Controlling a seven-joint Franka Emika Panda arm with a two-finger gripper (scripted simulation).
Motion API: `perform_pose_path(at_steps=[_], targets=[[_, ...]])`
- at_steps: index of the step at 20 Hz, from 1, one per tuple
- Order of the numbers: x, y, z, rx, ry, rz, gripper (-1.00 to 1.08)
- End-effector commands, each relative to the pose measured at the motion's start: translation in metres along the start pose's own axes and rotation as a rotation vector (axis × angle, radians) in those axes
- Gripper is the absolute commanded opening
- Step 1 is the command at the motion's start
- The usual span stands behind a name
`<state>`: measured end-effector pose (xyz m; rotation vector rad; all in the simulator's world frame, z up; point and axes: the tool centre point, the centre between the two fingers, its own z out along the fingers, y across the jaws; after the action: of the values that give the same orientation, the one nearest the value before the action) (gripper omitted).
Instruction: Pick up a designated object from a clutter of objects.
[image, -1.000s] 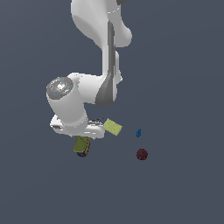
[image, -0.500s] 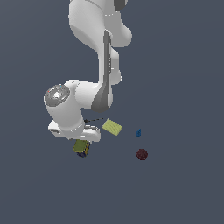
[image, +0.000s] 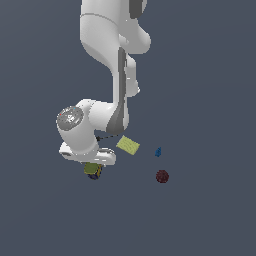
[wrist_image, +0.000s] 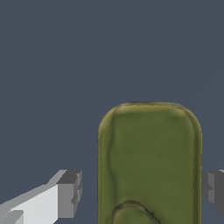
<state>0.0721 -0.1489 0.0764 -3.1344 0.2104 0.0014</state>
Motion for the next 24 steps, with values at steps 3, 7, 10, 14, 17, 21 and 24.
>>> perform_pose_path(at_steps=[3,7,10,14,17,21,24], targets=[[0.0003,0.0002,0.0159,0.000,0.001,0.000,1.00],[0.0012,0.0004,0.0178,0.000,0.001,0.000,-1.00],[0.0012,0.0004,0.0178,0.000,0.001,0.000,-1.00],[0.0012,0.0004,0.0178,0.000,0.001,0.000,-1.00],[0.0007,0.0006,0.0175,0.000,0.000,0.000,-1.00],[-0.0010,-0.0020,0.0146,0.000,0.000,0.000,-1.00],[-0.0044,-0.0075,0.0087,0.000,0.000,0.000,-1.00]])
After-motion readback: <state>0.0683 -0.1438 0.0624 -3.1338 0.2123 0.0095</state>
